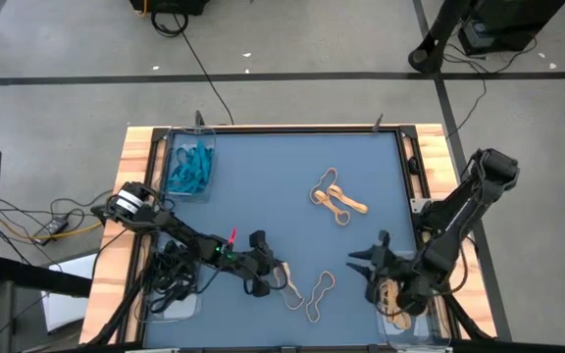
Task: Sort rubber bands into baskets
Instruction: Put the yellow rubber band into the bottom right transparent bin
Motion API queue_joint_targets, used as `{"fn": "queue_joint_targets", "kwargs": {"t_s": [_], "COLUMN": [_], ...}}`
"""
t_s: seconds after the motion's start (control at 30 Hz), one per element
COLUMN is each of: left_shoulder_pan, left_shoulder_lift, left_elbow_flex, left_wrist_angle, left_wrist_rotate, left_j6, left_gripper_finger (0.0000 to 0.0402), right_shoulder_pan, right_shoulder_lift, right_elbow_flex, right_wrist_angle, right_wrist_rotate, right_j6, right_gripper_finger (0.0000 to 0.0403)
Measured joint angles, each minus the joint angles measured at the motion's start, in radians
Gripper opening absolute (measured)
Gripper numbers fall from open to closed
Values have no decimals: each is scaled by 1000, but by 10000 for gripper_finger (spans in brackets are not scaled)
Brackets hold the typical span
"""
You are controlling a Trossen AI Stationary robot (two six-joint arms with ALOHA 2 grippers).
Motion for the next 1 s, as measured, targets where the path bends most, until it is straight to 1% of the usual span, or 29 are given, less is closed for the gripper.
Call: {"fn": "queue_joint_targets", "kwargs": {"t_s": [0.03, 0.1, 0.23, 0.37, 0.47, 0.6, 0.67, 0.73, 0.8, 0.93, 1.0], "left_shoulder_pan": [1, -3, -19, -47, -76, -124, -143, -156, -161, -161, -161], "left_shoulder_lift": [-10, -29, -56, -57, -57, -57, -57, -58, -58, -58, -58], "left_elbow_flex": [0, 0, 0, 0, 0, 0, 0, 0, 0, 0, 0], "left_wrist_angle": [0, 0, 30, 96, 121, 176, 201, 225, 238, 261, 260], "left_wrist_rotate": [-7, -14, -27, -45, -66, -178, -233, -266, -271, -271, -273], "left_j6": [14, 44, 135, 210, 289, 403, 448, 487, 507, 509, 512], "left_gripper_finger": [8, 5, 5, 5, 5, 5, 5, 5, 5, 5, 5], "right_shoulder_pan": [-14, -47, -122, -191, -240, -293, -314, -332, -351, -382, -394], "right_shoulder_lift": [18, 48, 110, 191, 260, 352, 397, 436, 469, 520, 542], "right_elbow_flex": [0, 0, 0, 0, 0, 0, 0, 0, 0, 1, 8], "right_wrist_angle": [60, 176, 397, 592, 730, 896, 969, 1023, 1069, 1181, 1240], "right_wrist_rotate": [29, 35, -23, -108, -211, -415, -494, -527, -554, -641, -652], "right_j6": [-56, -158, -332, -429, -438, -447, -454, -456, -458, -488, -479], "right_gripper_finger": [125, 128, 137, 145, 149, 155, 159, 162, 164, 165, 165]}}
